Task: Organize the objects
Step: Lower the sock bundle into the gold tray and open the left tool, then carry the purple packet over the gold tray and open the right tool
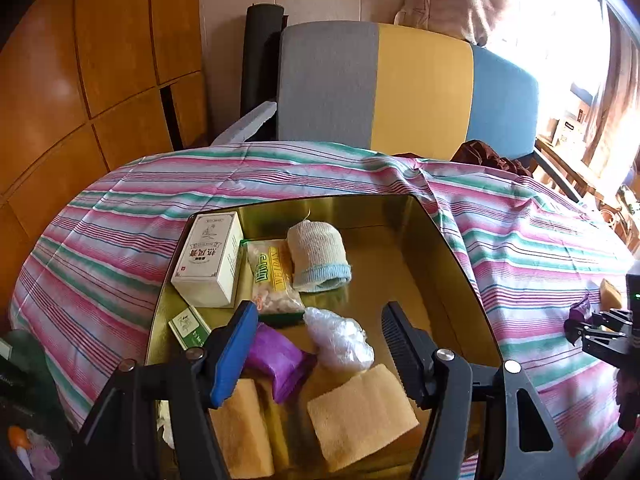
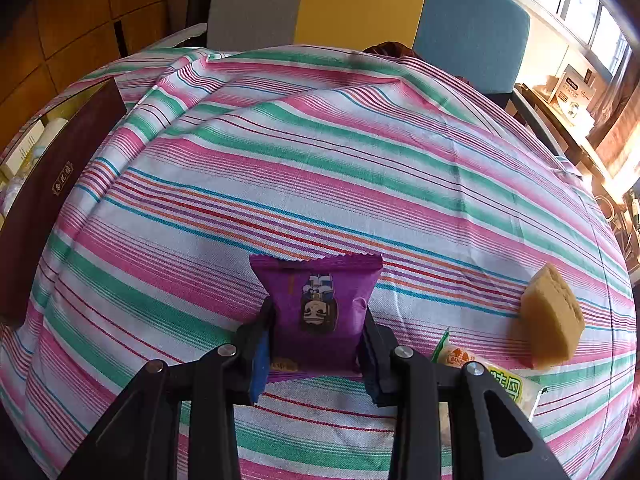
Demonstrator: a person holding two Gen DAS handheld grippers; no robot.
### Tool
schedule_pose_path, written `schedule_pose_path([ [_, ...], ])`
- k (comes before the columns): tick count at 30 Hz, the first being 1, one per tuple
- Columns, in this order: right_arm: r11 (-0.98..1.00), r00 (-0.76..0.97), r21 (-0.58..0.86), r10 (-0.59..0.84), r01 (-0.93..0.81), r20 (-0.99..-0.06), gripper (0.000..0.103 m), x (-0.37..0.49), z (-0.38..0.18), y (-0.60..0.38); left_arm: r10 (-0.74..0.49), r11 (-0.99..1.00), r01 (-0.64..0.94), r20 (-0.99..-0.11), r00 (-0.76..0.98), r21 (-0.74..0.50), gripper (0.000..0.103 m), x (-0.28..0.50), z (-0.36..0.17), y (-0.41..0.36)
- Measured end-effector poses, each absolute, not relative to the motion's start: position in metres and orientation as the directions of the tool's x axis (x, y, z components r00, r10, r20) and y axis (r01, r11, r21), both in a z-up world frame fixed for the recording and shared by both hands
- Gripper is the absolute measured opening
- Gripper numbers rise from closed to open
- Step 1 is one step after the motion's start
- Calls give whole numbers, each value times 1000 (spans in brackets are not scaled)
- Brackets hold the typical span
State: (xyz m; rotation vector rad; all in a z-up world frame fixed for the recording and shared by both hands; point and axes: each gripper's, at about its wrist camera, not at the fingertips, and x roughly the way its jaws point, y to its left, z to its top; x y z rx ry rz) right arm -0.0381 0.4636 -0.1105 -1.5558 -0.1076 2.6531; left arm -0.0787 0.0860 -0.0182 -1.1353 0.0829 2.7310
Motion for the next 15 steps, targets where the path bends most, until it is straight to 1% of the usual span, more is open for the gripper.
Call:
schedule_pose_path([
  [15,-991,-490,-129,124,-23,-863,36,-40,-111,457,163,-980,-197,-725,-669,-39,66,-45,-29,87],
])
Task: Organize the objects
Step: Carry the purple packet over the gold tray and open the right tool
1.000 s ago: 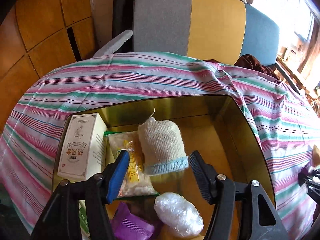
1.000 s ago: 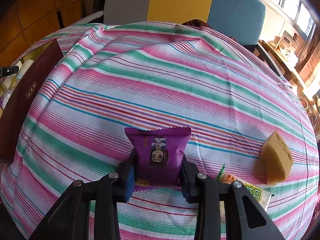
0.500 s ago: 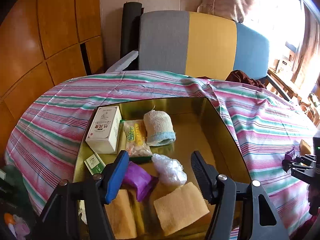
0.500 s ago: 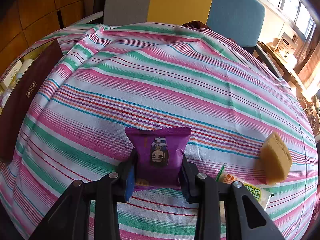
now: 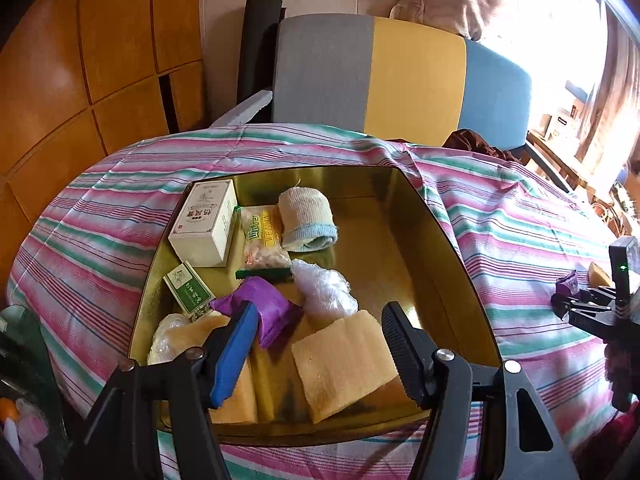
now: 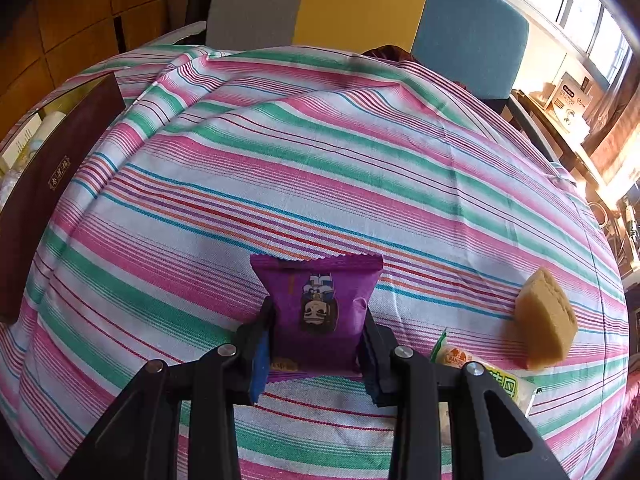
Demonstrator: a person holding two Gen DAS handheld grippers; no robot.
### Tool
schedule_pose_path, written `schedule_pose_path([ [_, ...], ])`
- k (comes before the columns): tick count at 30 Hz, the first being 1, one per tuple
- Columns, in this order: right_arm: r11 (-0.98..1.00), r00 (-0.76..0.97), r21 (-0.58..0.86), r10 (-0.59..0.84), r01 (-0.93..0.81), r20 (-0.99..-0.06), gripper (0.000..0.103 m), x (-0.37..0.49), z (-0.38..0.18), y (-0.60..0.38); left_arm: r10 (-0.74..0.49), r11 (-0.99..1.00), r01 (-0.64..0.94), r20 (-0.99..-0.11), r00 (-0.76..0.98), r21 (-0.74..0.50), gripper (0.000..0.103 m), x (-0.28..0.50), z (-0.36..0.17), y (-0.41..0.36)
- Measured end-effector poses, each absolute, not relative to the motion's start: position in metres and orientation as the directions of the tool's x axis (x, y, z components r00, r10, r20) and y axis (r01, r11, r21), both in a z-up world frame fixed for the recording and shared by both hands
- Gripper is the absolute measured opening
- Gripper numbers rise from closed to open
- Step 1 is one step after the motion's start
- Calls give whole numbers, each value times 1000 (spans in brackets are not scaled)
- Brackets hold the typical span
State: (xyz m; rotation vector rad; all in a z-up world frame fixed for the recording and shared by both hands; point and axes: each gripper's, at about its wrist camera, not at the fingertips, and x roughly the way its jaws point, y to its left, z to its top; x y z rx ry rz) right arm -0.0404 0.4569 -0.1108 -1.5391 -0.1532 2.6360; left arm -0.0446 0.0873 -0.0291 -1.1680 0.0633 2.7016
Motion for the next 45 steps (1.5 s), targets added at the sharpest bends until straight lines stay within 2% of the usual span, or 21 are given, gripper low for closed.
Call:
schedule_pose_path([
  [13,-985,-451,-149,170,-81,-876,35,-43,-108,451,156,-982,-188,-705,-692,-33,66,-35,-27,79],
  [18,-988,-451,-48,109,-145,-886,34,-42,-92,443,144,-986,-163,-696,-704,-39,66,-33,-25,61],
  [22,-994,-520,65,-8,-92,-854,34,-46,-62,409,143,-988,-147,-702,-698,-55,66,-29,-28,48],
  [30,-980,-568,115,-188,163,-801,34,-71,-20,285,163,-986,-143,-709,-686,-88,65,-22,-33,35],
  [37,-957,-498,107,-234,271,-835,34,-104,-39,209,182,-983,-148,-697,-693,-110,65,-19,-32,31],
  [43,-962,-422,90,-196,259,-885,36,-145,-70,181,189,-982,-137,-703,-686,-131,66,-22,-36,24],
  [45,-964,-382,114,-201,238,-902,40,-157,-82,178,193,-981,-133,-707,-681,-139,66,-23,-38,22],
])
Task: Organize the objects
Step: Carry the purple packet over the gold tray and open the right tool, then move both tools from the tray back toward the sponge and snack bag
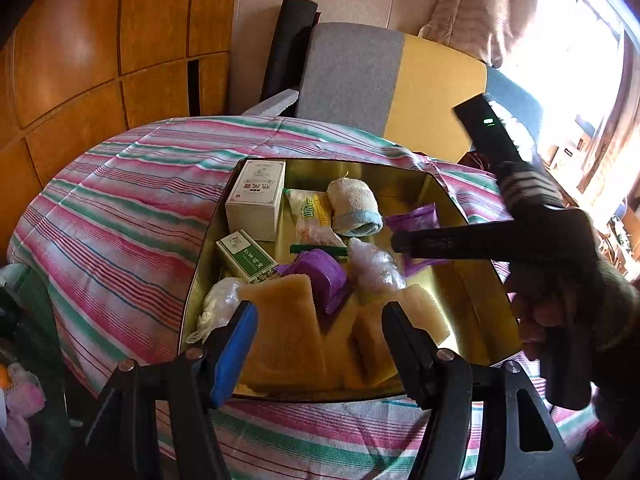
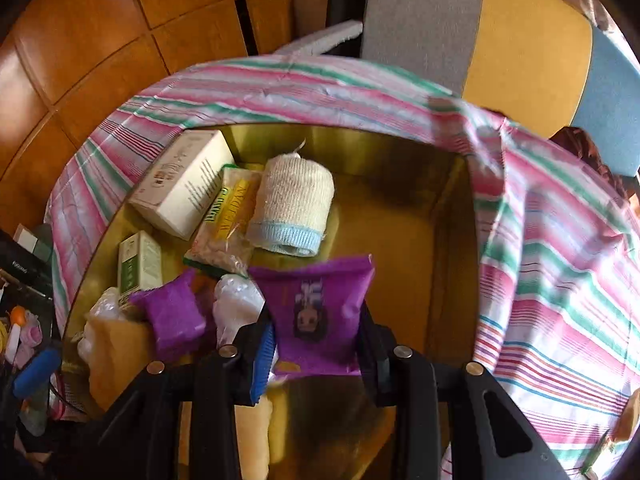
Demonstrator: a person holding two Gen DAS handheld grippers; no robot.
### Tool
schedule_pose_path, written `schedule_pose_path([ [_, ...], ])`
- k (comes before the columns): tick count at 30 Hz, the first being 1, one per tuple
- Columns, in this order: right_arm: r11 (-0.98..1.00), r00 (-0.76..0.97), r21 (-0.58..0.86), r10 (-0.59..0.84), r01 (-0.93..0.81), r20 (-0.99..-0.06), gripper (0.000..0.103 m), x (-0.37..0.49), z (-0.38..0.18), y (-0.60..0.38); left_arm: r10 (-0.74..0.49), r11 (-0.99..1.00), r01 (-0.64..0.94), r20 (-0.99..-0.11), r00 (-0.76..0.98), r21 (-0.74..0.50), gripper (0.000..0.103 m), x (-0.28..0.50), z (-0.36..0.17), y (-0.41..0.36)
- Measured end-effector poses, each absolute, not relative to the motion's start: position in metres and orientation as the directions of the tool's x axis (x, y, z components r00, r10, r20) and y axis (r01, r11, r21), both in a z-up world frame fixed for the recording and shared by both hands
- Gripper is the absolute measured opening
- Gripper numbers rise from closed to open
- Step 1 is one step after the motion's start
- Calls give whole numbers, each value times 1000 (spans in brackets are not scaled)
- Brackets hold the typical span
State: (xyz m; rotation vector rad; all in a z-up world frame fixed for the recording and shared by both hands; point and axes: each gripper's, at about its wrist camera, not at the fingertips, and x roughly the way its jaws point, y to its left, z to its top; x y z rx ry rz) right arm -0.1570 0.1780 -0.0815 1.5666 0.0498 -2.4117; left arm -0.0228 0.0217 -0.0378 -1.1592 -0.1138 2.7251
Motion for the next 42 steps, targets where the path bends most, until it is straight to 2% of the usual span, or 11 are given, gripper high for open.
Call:
schedule_pose_path([
  [2,-962,-355,151,-227,229,-907,45,-163,-89,176,193,-981,-128,-709,-678,-144,66,-23,-40,20],
  [14,-951,-446,181,-279,249,-851,45,-136,-67,181,185,-982,-111,-711,-678,-150,68,-25,-42,14],
  [25,-962,-534,197,-269,190,-802,45,-94,-42,218,184,-983,-134,-696,-694,-126,68,-17,-32,22],
  [33,-976,-555,202,-212,79,-805,45,-62,-42,278,188,-981,-161,-688,-701,-104,68,-10,-26,31],
  [42,-973,-553,189,-85,-134,-829,46,-26,-45,381,201,-975,-210,-678,-707,-71,68,-4,-18,50],
])
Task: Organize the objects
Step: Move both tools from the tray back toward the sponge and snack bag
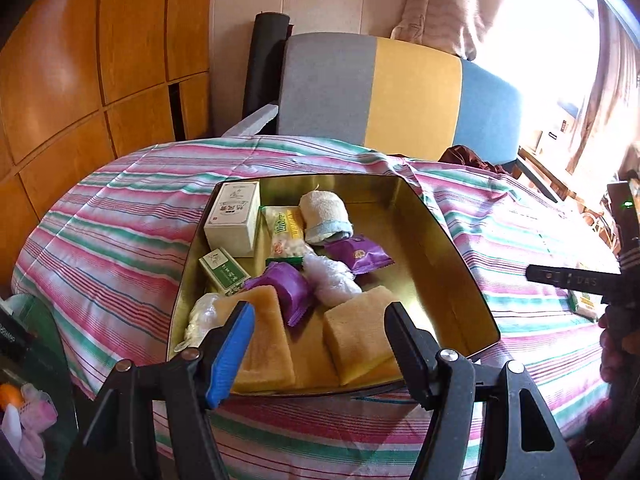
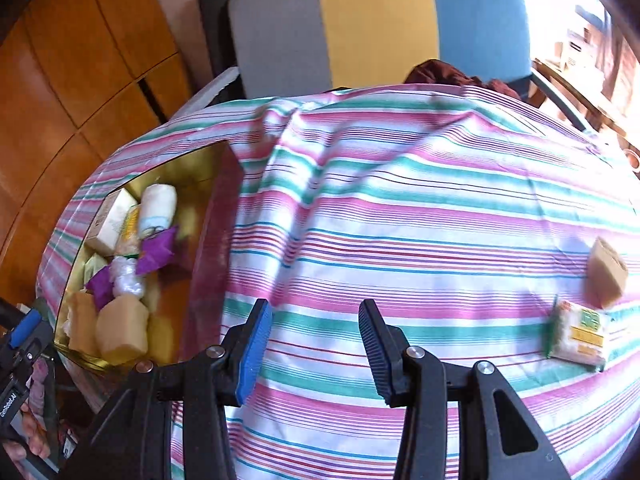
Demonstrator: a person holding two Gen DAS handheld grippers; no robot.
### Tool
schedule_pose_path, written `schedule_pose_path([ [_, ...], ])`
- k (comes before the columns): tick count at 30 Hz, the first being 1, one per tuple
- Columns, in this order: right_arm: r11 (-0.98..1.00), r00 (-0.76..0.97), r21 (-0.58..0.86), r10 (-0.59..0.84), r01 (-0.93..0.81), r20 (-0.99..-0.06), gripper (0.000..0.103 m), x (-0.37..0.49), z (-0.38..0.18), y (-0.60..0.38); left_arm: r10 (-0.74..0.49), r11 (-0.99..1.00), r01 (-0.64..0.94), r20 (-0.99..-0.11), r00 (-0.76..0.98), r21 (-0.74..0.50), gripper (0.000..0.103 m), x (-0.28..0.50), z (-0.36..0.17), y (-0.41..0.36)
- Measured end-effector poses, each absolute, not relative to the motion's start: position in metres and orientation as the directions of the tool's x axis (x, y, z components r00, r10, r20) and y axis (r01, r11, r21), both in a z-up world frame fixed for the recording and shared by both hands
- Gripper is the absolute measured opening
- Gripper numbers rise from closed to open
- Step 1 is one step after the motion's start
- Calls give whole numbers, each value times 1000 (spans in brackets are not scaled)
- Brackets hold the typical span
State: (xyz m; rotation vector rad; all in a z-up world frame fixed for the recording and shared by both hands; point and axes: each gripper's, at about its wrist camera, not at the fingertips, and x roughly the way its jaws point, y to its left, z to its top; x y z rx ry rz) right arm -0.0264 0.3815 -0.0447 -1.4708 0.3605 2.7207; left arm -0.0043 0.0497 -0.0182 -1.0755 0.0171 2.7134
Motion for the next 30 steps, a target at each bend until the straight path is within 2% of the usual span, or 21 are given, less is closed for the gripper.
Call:
schedule_pose_path([
  [8,-900,-557,172,90,-400,-825,45,7,-32,497,226,-961,-274,-673,-704,-36,68,-2,-12,74],
  [17,-641,-532,264,268,-721,-803,46,59,-50,607,256,-934,-358,-670,-697,16,71,-3,-4,117],
  [30,-443,-589,441,287,-781,-755,46,99,-50,639,402,-813,-579,-670,-624,52,71,-8,-2,224],
])
